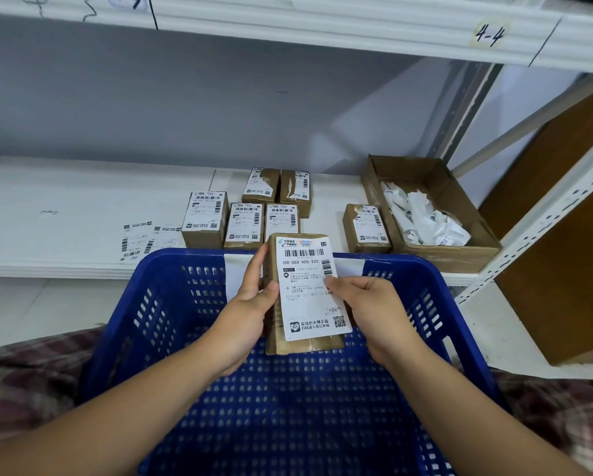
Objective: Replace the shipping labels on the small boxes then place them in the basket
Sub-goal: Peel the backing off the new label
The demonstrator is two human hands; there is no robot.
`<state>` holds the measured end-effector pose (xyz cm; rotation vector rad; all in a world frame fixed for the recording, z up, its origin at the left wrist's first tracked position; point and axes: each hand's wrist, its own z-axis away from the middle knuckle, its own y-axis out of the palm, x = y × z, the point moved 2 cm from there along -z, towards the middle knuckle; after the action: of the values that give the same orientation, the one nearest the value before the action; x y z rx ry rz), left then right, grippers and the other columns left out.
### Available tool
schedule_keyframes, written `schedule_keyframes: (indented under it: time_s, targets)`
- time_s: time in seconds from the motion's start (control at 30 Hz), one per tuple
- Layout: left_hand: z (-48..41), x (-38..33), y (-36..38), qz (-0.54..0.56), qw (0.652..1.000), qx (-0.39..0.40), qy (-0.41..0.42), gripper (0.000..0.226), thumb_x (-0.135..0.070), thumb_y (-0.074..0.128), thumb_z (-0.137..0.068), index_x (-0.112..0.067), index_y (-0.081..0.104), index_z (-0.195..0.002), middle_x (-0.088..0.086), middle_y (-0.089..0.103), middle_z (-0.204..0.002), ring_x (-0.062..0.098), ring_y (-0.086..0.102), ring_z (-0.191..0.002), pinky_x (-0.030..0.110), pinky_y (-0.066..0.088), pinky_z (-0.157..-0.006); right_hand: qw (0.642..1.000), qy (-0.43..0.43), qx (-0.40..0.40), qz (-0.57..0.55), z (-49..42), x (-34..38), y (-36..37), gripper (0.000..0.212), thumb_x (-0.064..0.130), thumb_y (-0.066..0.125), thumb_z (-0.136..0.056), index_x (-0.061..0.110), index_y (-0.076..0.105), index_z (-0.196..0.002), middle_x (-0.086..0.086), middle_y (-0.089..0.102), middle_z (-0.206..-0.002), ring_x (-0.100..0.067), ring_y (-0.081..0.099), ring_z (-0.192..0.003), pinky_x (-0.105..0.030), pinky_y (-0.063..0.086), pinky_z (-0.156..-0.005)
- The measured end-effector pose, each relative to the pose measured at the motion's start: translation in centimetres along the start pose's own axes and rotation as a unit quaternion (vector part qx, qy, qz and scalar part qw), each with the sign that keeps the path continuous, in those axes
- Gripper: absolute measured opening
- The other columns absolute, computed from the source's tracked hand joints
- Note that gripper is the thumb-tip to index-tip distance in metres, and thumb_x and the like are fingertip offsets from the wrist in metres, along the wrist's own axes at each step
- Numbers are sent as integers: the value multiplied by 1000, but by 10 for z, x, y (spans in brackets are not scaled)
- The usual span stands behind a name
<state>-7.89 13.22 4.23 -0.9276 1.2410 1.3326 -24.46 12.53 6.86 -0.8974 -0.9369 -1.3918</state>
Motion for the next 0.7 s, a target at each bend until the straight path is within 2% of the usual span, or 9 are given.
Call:
schedule_keyframes:
  time_s: [0.13,0.3,0.5,0.6,0.7]
  targets:
    - [1,0,1,2,1000,-3,-5,50,-18,39,-99,-57,28,-130,-6,55,-134,-1,54,-111,16,47,-83,1000,-3,-2,6,0,0,0,19,11,61,-94,6,75,-83,-5,77,-84,-21,74,-80,-29,61,-73]
    - [3,-3,1,2,1000,-11,-14,48,-20,40,-99,-63,33,-120,-4,54,-135,8,53,-118,39,42,-103,1000,0,-3,10,0,-1,0,19,12,61,-95,5,75,-84,-6,77,-85,-24,74,-83,-39,59,-83]
    - [3,-4,1,26,999,-4,-18,42,-30,44,-97,-63,34,-121,-13,56,-132,3,54,-115,34,47,-93,1000,-5,-3,7,0,-1,0,19,12,61,-95,6,75,-84,-6,77,-87,-24,74,-85,-42,57,-88]
    - [3,-4,1,19,1000,2,-16,46,-43,48,-86,-65,31,-122,-21,57,-127,-1,54,-113,34,45,-97,1000,0,-5,10,-1,-1,-1,19,13,62,-95,6,75,-84,-6,77,-86,-25,74,-86,-44,57,-89]
    - [4,-5,1,4,1000,2,-7,55,-46,51,-77,-65,28,-124,-13,53,-135,7,53,-120,35,45,-99,1000,-2,-6,12,-1,-1,-1,19,14,62,-94,5,75,-84,-6,77,-86,-24,74,-85,-44,57,-89]
